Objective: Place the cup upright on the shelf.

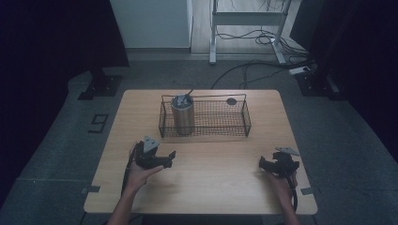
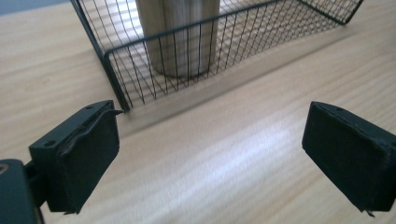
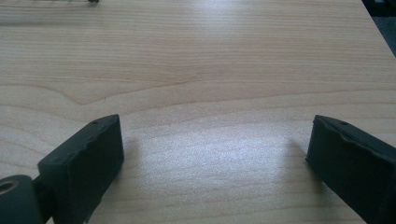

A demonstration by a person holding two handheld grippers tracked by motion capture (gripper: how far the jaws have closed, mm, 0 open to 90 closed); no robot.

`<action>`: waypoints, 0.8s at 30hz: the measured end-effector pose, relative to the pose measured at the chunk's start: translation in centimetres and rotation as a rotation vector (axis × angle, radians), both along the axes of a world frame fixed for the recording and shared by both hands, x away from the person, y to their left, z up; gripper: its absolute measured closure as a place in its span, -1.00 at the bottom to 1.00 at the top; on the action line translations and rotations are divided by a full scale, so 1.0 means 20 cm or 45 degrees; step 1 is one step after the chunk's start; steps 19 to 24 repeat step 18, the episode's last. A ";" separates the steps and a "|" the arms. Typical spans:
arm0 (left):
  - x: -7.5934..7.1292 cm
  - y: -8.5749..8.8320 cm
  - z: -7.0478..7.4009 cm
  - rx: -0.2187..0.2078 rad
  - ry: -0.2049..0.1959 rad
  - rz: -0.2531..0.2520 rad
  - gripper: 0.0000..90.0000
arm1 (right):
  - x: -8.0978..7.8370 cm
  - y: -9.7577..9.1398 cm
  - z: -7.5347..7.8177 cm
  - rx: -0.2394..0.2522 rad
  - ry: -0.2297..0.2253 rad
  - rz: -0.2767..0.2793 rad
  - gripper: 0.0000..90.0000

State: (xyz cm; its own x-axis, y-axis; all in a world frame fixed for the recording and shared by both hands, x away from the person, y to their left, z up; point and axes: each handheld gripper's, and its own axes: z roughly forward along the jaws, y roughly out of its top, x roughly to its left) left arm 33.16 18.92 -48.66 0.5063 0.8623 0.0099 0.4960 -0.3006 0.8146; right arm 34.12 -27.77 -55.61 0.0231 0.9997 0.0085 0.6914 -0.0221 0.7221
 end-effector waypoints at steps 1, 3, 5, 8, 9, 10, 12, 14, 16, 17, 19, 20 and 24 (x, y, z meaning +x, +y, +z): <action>-0.01 0.00 -0.01 0.002 0.003 -0.001 -0.91 | 0.00 0.00 0.00 0.000 0.000 0.000 -0.92; -0.03 0.01 -0.03 0.007 0.006 -0.008 -0.91 | 0.00 0.00 0.00 0.000 0.000 0.000 -0.92; -0.05 0.01 -0.06 0.018 0.013 -0.014 -0.91 | 0.00 0.00 0.00 0.000 0.000 0.000 -0.92; -0.06 0.00 -0.09 0.029 0.021 -0.016 -0.91 | 0.00 0.00 0.00 0.000 0.000 0.000 -0.92; -0.06 0.00 -0.10 0.030 0.024 -0.016 -0.91 | 0.00 0.00 0.00 0.000 0.000 0.000 -0.92; -0.07 0.00 -0.10 0.029 0.028 -0.015 -0.90 | 0.00 0.00 0.00 0.000 0.000 -0.001 -0.92; -0.07 0.00 -0.11 0.022 0.028 -0.015 -0.89 | 0.00 0.00 0.00 0.000 0.001 -0.004 -0.92; -0.07 -0.01 -0.12 0.036 0.028 -0.029 -0.87 | 0.00 0.00 0.00 0.000 0.001 -0.005 -0.92; -0.07 -0.01 -0.12 0.037 0.028 -0.032 -0.88 | 0.00 0.00 0.00 -0.001 0.001 -0.006 -0.93; -0.07 -0.01 -0.13 0.039 0.028 -0.032 -0.87 | 0.00 0.00 0.00 0.000 0.001 -0.006 -0.93; -0.08 -0.01 -0.13 0.048 0.028 -0.027 -0.87 | 0.00 0.00 0.00 0.000 0.001 -0.006 -0.93; -0.08 -0.01 -0.13 0.048 0.028 -0.027 -0.87 | 0.00 0.00 0.00 0.000 0.001 -0.006 -0.93; -0.08 -0.01 -0.13 0.048 0.028 -0.027 -0.87 | 0.00 0.00 0.00 0.000 0.001 -0.006 -0.93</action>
